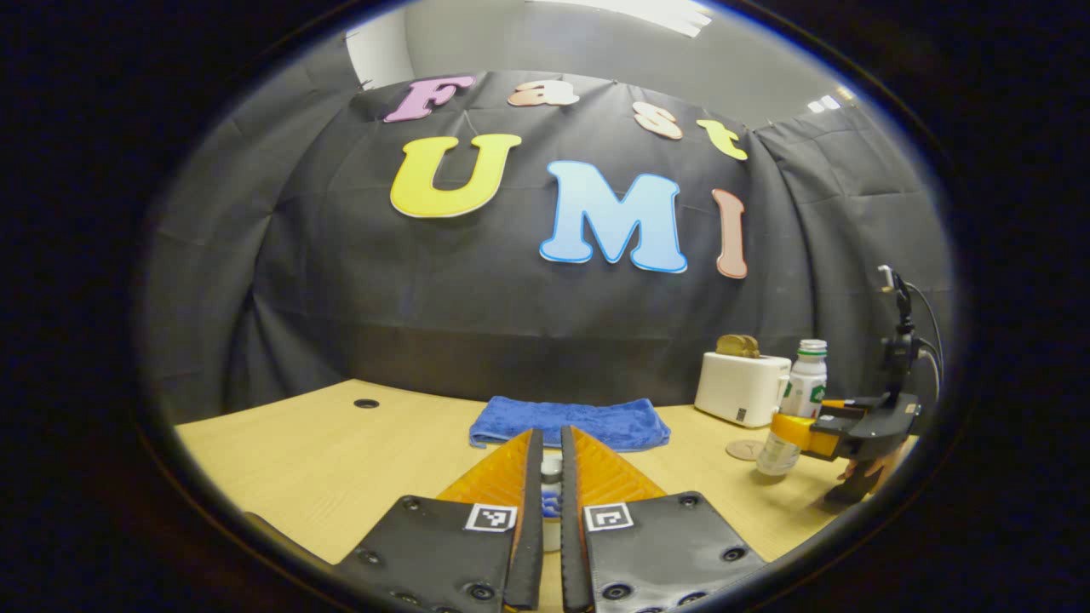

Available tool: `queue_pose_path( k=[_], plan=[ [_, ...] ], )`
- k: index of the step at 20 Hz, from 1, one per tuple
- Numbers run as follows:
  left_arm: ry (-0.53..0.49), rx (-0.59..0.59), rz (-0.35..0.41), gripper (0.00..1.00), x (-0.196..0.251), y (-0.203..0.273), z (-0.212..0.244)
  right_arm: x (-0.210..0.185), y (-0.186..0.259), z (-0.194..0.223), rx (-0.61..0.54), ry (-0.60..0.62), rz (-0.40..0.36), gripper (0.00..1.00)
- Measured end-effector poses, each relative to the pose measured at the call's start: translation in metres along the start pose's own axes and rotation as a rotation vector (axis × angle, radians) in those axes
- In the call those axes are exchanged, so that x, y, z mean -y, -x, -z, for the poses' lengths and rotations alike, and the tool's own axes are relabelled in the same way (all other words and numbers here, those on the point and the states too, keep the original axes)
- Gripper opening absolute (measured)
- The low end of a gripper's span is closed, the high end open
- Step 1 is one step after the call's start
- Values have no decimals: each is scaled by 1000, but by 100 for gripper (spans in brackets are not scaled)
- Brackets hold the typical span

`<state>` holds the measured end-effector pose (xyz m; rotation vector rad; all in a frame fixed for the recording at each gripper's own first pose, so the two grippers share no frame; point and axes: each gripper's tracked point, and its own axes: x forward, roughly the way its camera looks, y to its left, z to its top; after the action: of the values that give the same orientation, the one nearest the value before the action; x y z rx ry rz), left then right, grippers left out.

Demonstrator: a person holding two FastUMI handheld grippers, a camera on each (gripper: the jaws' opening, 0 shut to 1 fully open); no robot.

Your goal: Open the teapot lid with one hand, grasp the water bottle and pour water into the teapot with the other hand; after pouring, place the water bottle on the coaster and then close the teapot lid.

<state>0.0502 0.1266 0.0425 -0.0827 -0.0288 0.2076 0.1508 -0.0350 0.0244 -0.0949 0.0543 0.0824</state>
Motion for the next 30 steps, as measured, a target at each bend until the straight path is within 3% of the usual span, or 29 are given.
queue_pose_path(
  k=[4, 6, 8, 9, 10, 11, 12, 14, 16, 17, 18, 27, 28, 30],
  plan=[
    [-16, -8, 60, 15, 4, 51, 1, -19, 6, 0, -21, 33, -37, 71],
    [-14, 0, 87, 19, 5, 79, 0, -25, 9, -2, -20, 76, -43, 71],
    [-1, 5, 106, 19, 8, 104, 4, -33, 13, -3, -19, 132, -46, 71],
    [5, 9, 115, 15, 10, 115, 5, -38, 15, -6, -14, 167, -50, 71],
    [1, 14, 125, 19, 11, 126, 6, -45, 16, -8, -12, 208, -53, 71],
    [-14, 18, 126, 15, 11, 136, 8, -51, 17, -11, -8, 251, -59, 71],
    [-25, 25, 122, 19, 8, 144, 8, -59, 18, -13, -6, 293, -66, 71],
    [-27, 22, 132, 15, 9, 155, 13, -74, 16, -13, -21, 382, -81, 71],
    [4, 6, 142, 19, 5, 160, 20, -86, 14, -13, -35, 490, -91, 71],
    [20, -3, 147, 15, 4, 164, 23, -91, 13, -13, -38, 546, -95, 71],
    [28, -5, 142, 19, 1, 170, 24, -95, 11, -13, -40, 597, -96, 71],
    [-21, 47, 111, 15, -15, 190, 13, -136, -8, -3, -45, 949, -125, 71],
    [-22, 41, 109, 19, -17, 190, 17, -140, -11, -3, -37, 1000, -121, 71],
    [-18, 36, 113, 19, -17, 194, 21, -147, -10, -8, -12, 1097, -119, 72]
  ],
)
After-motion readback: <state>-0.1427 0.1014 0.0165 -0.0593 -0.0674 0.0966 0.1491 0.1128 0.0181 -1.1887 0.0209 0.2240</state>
